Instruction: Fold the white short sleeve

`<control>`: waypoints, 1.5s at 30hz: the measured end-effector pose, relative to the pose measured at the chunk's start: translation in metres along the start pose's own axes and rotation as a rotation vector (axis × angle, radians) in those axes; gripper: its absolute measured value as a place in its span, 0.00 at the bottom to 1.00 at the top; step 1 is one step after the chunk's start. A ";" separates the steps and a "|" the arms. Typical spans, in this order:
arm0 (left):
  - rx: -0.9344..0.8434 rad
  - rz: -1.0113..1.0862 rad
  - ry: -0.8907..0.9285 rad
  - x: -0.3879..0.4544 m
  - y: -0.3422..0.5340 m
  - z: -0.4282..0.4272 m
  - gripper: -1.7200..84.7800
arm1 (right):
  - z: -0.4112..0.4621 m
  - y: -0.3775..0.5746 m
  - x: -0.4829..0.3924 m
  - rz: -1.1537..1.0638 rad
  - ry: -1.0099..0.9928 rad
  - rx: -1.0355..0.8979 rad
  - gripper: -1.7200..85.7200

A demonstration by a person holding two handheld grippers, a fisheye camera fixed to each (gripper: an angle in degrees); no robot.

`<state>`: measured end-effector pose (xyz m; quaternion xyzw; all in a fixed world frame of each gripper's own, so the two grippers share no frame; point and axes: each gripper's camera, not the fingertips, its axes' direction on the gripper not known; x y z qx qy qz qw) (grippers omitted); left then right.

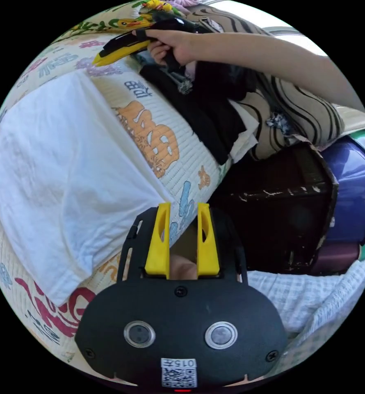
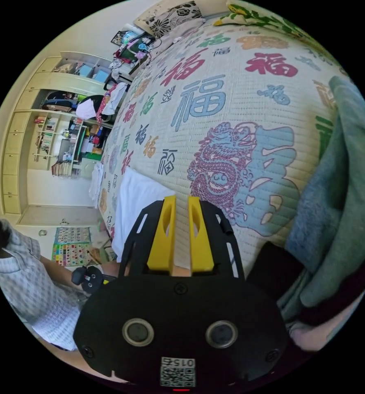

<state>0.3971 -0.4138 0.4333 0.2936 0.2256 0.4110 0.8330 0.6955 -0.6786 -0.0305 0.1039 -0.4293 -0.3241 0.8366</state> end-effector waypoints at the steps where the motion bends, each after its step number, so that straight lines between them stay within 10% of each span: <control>1: 0.024 0.030 0.036 -0.001 -0.006 -0.008 0.13 | -0.010 0.006 -0.004 0.000 0.027 0.028 0.09; 17: -0.020 -0.275 -0.275 -0.134 -0.023 -0.039 0.10 | 0.046 0.143 -0.033 -0.084 0.114 -0.498 0.05; 24: -0.068 -0.270 -0.227 -0.154 -0.036 -0.060 0.12 | 0.005 0.145 0.001 0.018 0.034 -0.430 0.06; 32: 0.258 -0.409 -0.176 -0.212 -0.067 -0.142 0.17 | -0.057 0.091 0.082 0.186 -0.103 0.026 0.12; 45: 0.280 -0.437 0.122 -0.257 -0.086 -0.159 0.18 | -0.029 0.074 0.153 0.271 -0.411 0.027 0.12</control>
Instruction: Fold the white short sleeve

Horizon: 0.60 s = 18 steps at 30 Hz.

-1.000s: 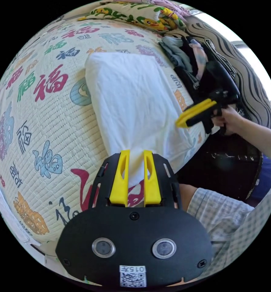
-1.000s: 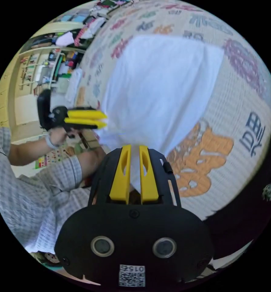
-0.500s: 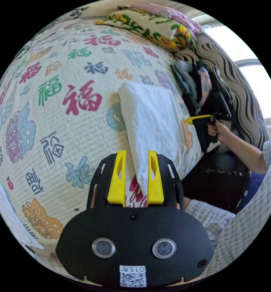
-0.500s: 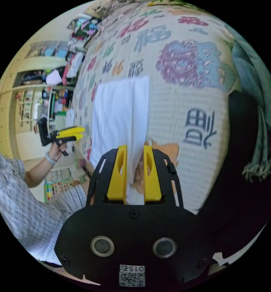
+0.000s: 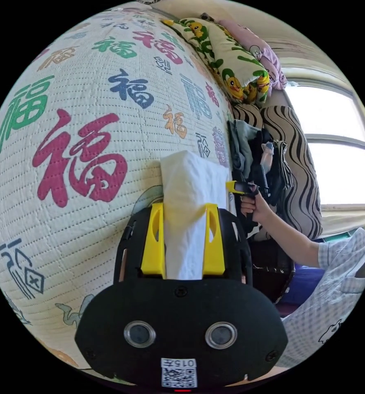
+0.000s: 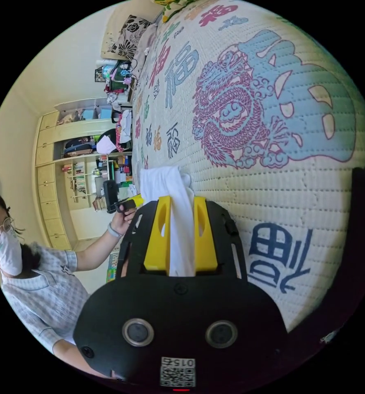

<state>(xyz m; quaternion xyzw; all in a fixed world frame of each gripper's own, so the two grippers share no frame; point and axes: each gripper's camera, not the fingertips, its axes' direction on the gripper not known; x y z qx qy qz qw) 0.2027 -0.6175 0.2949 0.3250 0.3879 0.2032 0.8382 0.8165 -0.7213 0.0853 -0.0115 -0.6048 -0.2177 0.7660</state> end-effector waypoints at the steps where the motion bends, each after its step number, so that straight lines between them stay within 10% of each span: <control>1: 0.001 -0.027 -0.004 0.001 0.002 -0.008 0.18 | 0.003 -0.003 0.003 -0.001 -0.005 -0.009 0.11; 6: 0.100 0.275 -0.028 0.068 0.038 -0.042 0.14 | 0.012 -0.006 0.008 -0.035 0.024 -0.024 0.11; 18: -0.481 0.484 0.267 0.148 0.121 0.001 0.12 | 0.059 -0.012 0.028 -0.029 0.044 -0.039 0.11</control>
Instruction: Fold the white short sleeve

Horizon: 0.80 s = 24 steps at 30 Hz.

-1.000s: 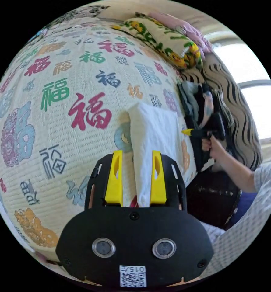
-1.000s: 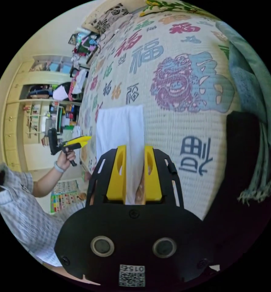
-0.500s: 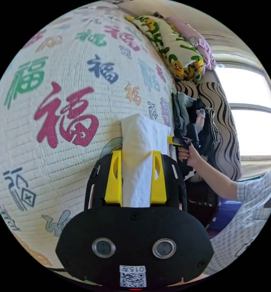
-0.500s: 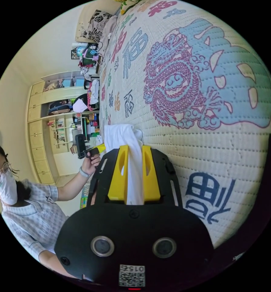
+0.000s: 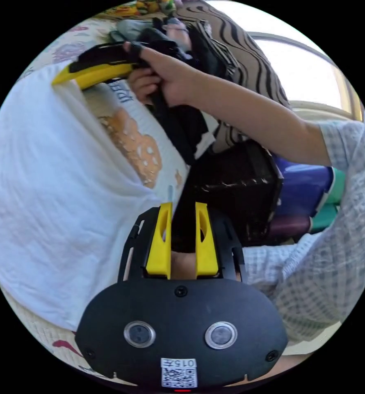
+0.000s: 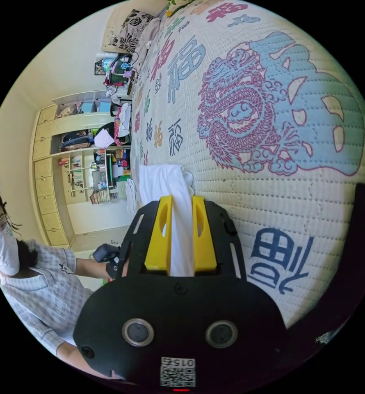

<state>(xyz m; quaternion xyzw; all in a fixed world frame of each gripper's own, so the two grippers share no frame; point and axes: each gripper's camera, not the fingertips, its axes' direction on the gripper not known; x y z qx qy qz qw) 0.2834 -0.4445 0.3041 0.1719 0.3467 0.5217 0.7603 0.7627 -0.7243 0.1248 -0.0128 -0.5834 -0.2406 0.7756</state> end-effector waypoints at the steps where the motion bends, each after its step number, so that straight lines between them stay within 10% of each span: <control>1: 0.021 0.033 0.010 0.015 0.007 -0.013 0.12 | 0.006 0.000 0.001 -0.007 0.011 0.000 0.11; 10: 0.474 -0.443 -0.496 0.005 0.102 -0.192 0.18 | 0.074 -0.008 0.014 -0.025 -0.045 -0.035 0.12; 24: 0.632 -0.341 -0.174 0.079 0.224 -0.264 0.05 | 0.213 -0.009 -0.032 -0.234 -0.076 -0.072 0.05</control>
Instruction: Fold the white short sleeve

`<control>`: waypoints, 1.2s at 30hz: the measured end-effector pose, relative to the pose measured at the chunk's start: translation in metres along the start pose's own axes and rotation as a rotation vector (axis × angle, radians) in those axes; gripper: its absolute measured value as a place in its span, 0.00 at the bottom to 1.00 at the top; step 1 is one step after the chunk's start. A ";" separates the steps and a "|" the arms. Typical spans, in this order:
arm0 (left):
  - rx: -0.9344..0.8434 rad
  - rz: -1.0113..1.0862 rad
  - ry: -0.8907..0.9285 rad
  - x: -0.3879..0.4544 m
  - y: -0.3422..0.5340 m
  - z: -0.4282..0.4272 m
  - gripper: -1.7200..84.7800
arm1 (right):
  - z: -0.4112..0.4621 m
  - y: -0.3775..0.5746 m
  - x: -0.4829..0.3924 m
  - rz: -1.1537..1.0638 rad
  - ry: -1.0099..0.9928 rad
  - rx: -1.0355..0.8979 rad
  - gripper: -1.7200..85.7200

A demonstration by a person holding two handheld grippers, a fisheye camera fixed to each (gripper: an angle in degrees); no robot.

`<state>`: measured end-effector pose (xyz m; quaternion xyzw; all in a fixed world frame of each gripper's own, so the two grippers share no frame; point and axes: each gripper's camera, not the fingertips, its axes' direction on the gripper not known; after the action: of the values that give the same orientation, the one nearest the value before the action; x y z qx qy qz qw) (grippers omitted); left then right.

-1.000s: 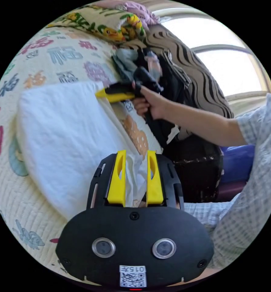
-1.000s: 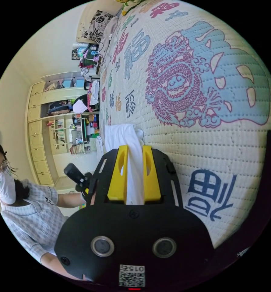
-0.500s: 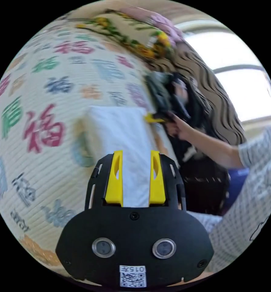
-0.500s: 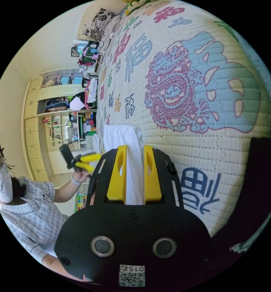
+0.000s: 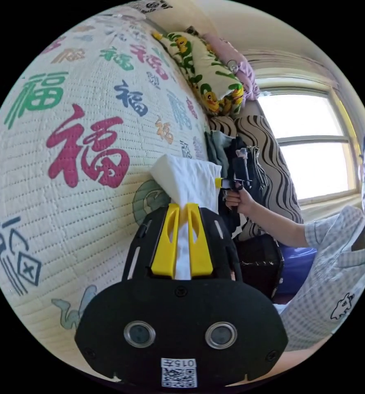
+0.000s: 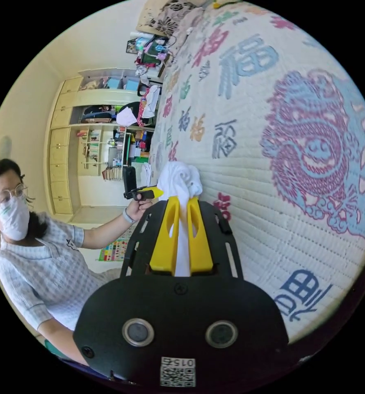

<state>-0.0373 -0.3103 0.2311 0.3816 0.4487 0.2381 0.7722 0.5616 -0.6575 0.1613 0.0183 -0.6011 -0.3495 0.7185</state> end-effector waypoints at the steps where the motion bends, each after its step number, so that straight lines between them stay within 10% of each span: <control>1: 0.036 0.030 0.006 0.013 0.012 -0.022 0.04 | 0.013 -0.001 -0.017 -0.044 0.022 -0.013 0.05; 20: 0.761 -0.006 -0.431 0.171 0.292 -0.472 0.02 | 0.433 -0.076 -0.303 -0.679 -0.192 -0.360 0.04; 30: 0.634 -0.153 -0.668 0.154 0.310 -0.654 0.02 | 0.675 -0.119 -0.333 -0.440 -0.361 -0.292 0.04; 36: 0.470 -0.208 -0.635 0.046 0.219 -0.666 0.02 | 0.769 -0.177 -0.283 -0.190 -0.110 -0.126 0.05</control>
<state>-0.6028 0.1027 0.1793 0.5549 0.2663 -0.0802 0.7840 -0.2069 -0.3402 0.0547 0.0107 -0.6118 -0.4536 0.6479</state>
